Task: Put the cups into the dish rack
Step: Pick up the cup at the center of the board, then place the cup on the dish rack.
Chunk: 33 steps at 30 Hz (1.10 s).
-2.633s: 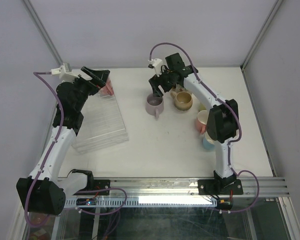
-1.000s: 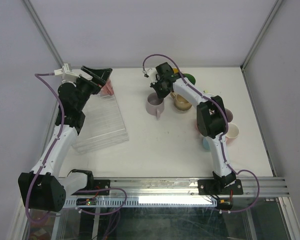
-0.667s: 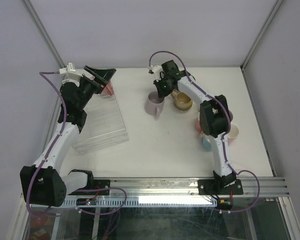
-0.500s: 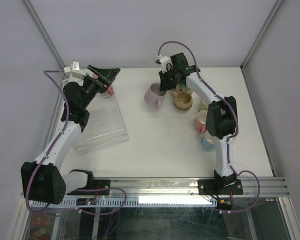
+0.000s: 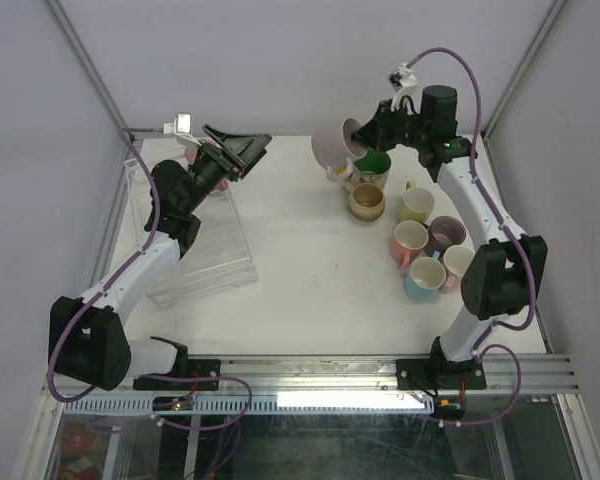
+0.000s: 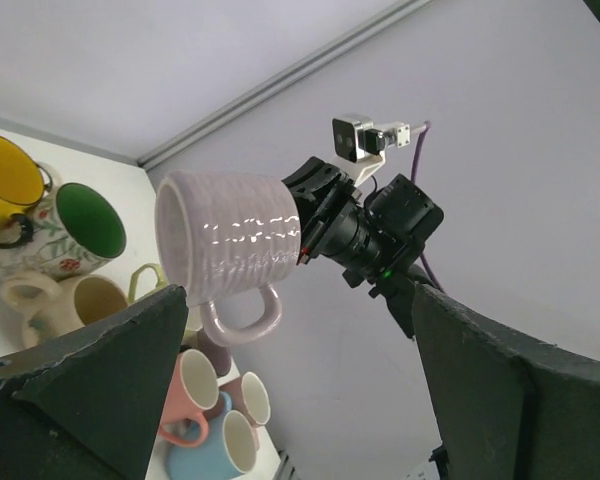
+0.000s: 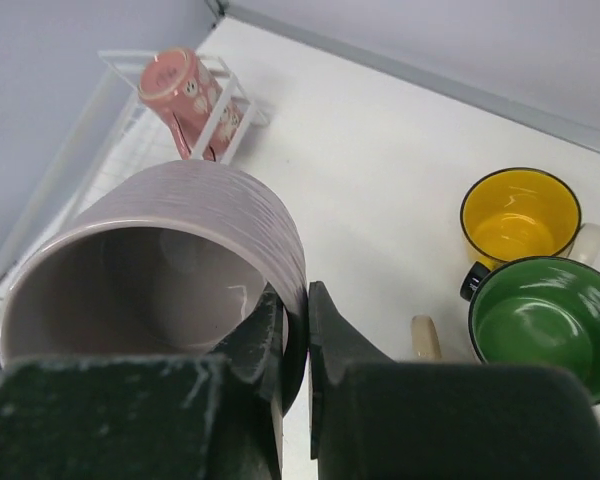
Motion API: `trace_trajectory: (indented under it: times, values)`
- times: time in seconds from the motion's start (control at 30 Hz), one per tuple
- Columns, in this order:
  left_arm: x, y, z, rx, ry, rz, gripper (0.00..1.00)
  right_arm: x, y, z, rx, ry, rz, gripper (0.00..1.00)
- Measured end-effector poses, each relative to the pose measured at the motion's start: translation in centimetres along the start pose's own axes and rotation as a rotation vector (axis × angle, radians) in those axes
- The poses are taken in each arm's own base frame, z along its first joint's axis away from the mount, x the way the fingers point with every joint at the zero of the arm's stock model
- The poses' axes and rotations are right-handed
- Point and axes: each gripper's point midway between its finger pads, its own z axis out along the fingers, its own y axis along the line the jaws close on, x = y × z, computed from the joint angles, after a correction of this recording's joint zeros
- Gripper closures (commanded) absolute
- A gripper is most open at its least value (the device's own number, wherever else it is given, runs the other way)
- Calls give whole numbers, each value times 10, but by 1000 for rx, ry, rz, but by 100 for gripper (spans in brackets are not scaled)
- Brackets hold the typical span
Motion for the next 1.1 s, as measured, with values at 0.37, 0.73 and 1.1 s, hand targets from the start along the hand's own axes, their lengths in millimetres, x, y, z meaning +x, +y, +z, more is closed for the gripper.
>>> trace_trajectory:
  times: [0.37, 0.73, 1.1]
  values:
    - [32, -31, 12, 116, 67, -38, 7, -58, -3, -50, -11, -273, 153, 100]
    - [63, -51, 29, 196, 144, -108, 5, -79, 12, -61, -124, -395, 271, 100]
    - [92, -64, 50, 248, 191, -217, 5, -104, 29, -73, -211, -484, 255, 100]
